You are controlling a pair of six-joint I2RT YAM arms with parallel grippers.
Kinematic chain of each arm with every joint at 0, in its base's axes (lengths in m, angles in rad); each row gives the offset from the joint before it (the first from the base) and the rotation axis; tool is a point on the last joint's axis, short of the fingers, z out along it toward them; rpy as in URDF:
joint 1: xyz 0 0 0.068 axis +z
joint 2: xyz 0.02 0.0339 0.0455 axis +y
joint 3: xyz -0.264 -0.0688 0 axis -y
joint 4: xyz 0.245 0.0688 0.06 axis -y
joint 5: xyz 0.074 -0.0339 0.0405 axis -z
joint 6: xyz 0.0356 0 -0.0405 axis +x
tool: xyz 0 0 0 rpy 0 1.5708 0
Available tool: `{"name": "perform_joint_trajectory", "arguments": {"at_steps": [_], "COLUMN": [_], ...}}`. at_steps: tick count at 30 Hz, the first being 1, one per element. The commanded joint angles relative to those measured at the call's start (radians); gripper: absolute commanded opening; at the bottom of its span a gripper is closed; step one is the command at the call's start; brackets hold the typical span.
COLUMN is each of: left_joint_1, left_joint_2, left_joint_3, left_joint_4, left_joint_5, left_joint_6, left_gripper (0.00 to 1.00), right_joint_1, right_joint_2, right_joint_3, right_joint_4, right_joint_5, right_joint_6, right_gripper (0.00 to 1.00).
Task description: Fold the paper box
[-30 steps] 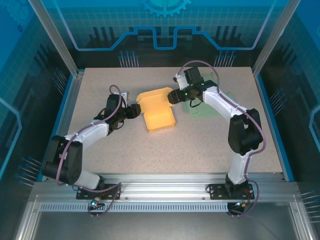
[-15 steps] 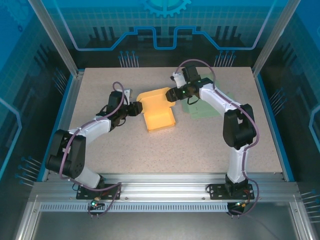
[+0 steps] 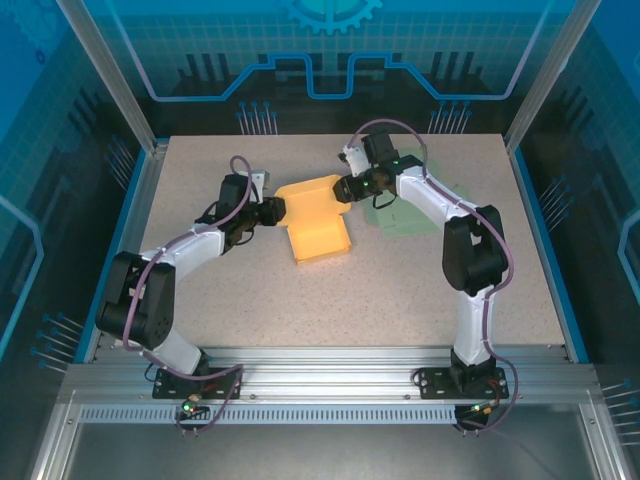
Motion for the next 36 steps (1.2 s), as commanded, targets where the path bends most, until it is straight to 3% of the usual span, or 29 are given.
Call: {"name": "perform_joint_trajectory", "arguments": {"at_steps": [1, 6, 17, 24, 36], "left_joint_1": [-0.001, -0.024, -0.113, -0.163, -0.229], "left_joint_2": [0.012, 0.026, 0.09, 0.091, 0.128], "left_joint_3": [0.041, 0.066, 0.164, 0.187, 0.244], "left_joint_4": [-0.042, -0.085, -0.174, -0.135, 0.036], "left_joint_5": [0.034, -0.005, -0.15, -0.235, -0.367], "left_joint_6": [0.033, 0.08, 0.149, 0.063, 0.004], "left_gripper": [0.38, 0.37, 0.09, 0.08, 0.08], "right_joint_1": [0.005, 0.009, 0.032, 0.077, 0.145], "right_joint_2": [0.005, -0.001, -0.038, -0.112, -0.176], "right_joint_3": [0.014, 0.003, -0.043, -0.151, -0.26], "right_joint_4": [-0.014, -0.007, 0.018, 0.11, 0.377], "right_joint_5": [-0.016, -0.011, 0.027, 0.152, 0.324], "right_joint_6": [-0.006, -0.004, 0.008, 0.047, 0.093], "right_gripper": [0.37, 0.29, 0.09, 0.01, 0.0]}}
